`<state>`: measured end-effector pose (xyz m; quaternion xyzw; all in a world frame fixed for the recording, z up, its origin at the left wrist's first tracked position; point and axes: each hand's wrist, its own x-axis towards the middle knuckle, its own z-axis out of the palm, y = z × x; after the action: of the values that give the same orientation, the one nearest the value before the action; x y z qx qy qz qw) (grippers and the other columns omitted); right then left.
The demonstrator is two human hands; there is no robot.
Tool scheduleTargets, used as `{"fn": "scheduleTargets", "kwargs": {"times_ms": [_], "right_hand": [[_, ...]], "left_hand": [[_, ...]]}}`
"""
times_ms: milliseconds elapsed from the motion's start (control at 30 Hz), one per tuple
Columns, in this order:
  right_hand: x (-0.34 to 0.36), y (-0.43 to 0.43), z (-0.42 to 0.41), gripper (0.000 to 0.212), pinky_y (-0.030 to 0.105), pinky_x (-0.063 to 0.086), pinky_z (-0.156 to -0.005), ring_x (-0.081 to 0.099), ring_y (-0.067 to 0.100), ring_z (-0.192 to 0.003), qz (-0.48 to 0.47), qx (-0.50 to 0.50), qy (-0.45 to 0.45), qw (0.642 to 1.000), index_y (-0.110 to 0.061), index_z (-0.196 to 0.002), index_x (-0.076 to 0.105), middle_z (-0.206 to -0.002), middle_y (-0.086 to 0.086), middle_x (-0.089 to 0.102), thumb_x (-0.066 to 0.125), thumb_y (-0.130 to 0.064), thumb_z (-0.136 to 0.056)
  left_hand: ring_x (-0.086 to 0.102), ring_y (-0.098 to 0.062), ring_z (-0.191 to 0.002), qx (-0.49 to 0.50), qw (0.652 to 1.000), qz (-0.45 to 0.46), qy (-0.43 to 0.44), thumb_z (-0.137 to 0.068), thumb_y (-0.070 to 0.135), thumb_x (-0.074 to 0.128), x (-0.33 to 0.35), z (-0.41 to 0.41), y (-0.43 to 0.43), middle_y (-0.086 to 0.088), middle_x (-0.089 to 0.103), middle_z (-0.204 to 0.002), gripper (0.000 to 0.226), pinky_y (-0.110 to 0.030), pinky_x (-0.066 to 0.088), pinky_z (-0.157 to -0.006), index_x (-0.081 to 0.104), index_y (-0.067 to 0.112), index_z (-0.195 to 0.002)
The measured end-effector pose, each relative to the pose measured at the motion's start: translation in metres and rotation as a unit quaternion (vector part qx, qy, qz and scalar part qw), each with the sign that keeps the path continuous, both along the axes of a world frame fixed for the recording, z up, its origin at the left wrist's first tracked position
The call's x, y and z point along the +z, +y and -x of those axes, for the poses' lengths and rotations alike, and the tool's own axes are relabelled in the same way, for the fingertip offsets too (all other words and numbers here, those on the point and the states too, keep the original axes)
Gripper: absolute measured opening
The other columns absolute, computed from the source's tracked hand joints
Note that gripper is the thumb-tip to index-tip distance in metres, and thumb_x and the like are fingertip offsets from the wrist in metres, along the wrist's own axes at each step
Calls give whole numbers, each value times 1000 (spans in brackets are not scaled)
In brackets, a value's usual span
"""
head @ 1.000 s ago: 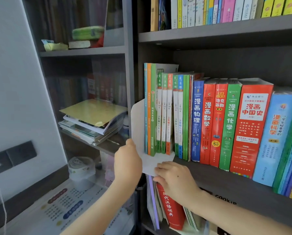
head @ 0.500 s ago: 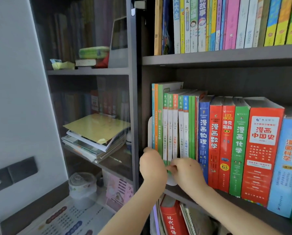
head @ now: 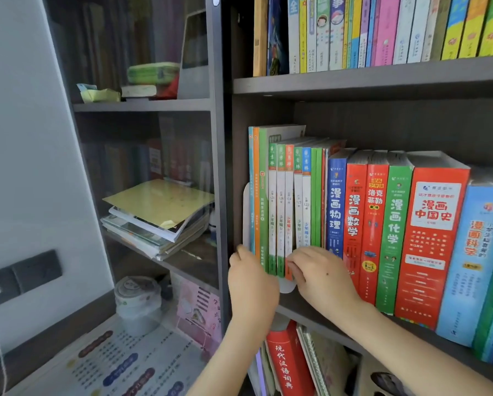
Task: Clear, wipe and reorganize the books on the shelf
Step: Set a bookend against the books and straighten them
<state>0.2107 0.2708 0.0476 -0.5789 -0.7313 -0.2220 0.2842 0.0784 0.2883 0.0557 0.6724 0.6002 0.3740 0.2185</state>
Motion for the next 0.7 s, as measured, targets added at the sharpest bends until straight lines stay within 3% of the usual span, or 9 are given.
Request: {"fn": "scheduleTargets", "kwargs": {"times_ms": [67,167,267,333,433,500,567,633,700], "right_hand": [[12,0,1,31,34,59,-66,68,23,-75,-56,17,-50,997,-8,-74,72,-80,5,71,85,9,-51],[49,5,4,37,46,45,-99,65,30,-105,-129,9,-103,986,-6,-99,73,-109,11,70,83,0,-65],[97,20,12,47,50,31,-109,54,34,-122,-184,-25,-122,975,-5,-124,61,-129,16,60,73,-21,-81],[127,36,25,58,49,27,-112,46,34,-130,-171,-40,-100,979,-6,-136,50,-139,16,51,63,-35,-88],[153,67,42,66,45,33,-108,46,32,-129,-102,-80,-64,990,-12,-145,36,-142,15,47,47,-51,-93],[154,80,43,64,42,46,-86,59,35,-107,-117,-110,-108,981,-11,-141,42,-124,18,58,47,-52,-92],[153,86,39,57,39,49,-72,62,34,-89,-166,-117,-141,969,-9,-133,50,-108,18,63,49,-47,-91],[153,91,33,52,39,49,-72,63,33,-86,-202,-112,-163,959,-9,-128,52,-103,17,64,46,-45,-92],[153,95,32,48,44,49,-83,62,34,-85,-232,-122,-181,948,-8,-125,53,-99,17,65,41,-42,-94]], "left_hand": [[53,-24,-117,-3,998,-41,-56,-91,0,50,3,-6,-3,-13,42,-140,55,-27,48,-92,29,2,-142],[49,-22,-125,4,988,-82,-128,-91,-4,45,3,-15,-4,-10,37,-149,65,-32,46,-99,19,8,-150],[41,-20,-134,27,976,-145,-160,-93,-2,45,-1,-21,-3,-7,34,-152,69,-36,42,-106,14,12,-152],[40,-20,-136,24,971,-171,-163,-93,-1,45,-3,-24,4,-6,33,-153,71,-38,41,-107,10,14,-153],[40,-19,-136,11,974,-169,-149,-91,0,48,0,-29,11,-3,27,-156,78,-38,41,-106,4,18,-153],[44,-20,-133,7,978,-151,-147,-90,3,52,0,-30,14,-3,29,-155,85,-37,44,-102,-2,22,-152],[51,-23,-125,2,981,-138,-139,-89,9,54,-1,-27,20,-9,42,-148,85,-37,46,-98,0,25,-153],[56,-22,-117,-1,984,-135,-119,-90,13,53,-1,-23,25,-12,50,-140,81,-32,47,-93,3,25,-153],[59,-20,-114,-4,986,-132,-106,-92,19,52,1,-21,26,-9,50,-141,79,-29,48,-90,2,25,-153]]}}
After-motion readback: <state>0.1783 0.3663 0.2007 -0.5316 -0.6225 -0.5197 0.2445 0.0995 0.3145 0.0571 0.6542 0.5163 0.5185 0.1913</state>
